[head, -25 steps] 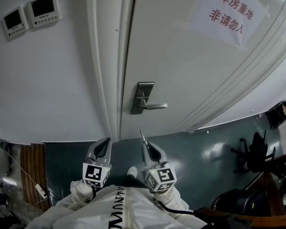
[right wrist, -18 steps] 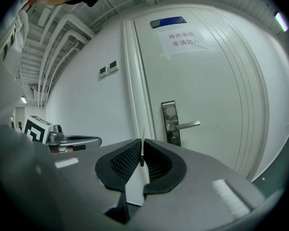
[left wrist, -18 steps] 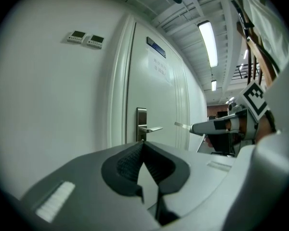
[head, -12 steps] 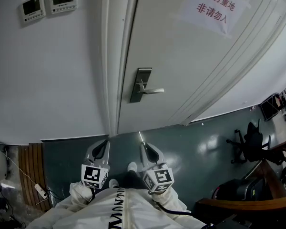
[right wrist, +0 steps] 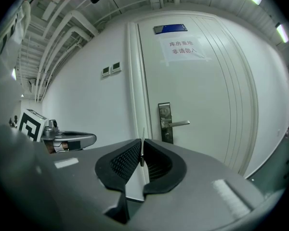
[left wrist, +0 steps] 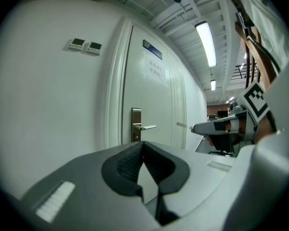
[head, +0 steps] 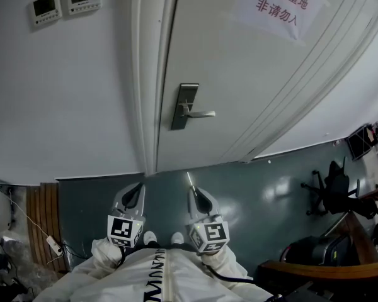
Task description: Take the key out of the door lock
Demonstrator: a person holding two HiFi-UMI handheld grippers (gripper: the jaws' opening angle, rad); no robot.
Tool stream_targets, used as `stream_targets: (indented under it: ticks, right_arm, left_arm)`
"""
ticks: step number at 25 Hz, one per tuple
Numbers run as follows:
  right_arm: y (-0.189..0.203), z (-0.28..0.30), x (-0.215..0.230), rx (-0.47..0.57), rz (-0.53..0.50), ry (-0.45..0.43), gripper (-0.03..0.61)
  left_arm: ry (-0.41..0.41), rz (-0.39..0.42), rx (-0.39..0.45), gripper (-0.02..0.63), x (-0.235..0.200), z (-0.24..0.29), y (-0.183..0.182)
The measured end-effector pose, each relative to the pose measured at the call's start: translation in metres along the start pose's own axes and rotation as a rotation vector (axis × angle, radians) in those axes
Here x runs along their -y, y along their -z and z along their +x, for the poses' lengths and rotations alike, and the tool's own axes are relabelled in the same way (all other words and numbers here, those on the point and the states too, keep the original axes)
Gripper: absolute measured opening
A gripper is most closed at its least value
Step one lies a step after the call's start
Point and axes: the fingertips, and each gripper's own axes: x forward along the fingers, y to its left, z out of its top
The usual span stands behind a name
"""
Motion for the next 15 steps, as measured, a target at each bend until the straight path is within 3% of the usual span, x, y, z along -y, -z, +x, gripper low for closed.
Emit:
stream_targets:
  ticks: [15]
  right_arm:
    - [0.000, -0.019, 0.052, 0.007, 0.042, -0.048, 0.023]
  left_arm:
    - [-0.054, 0.027, -0.001, 0.000, 0.053, 0.018, -0.008]
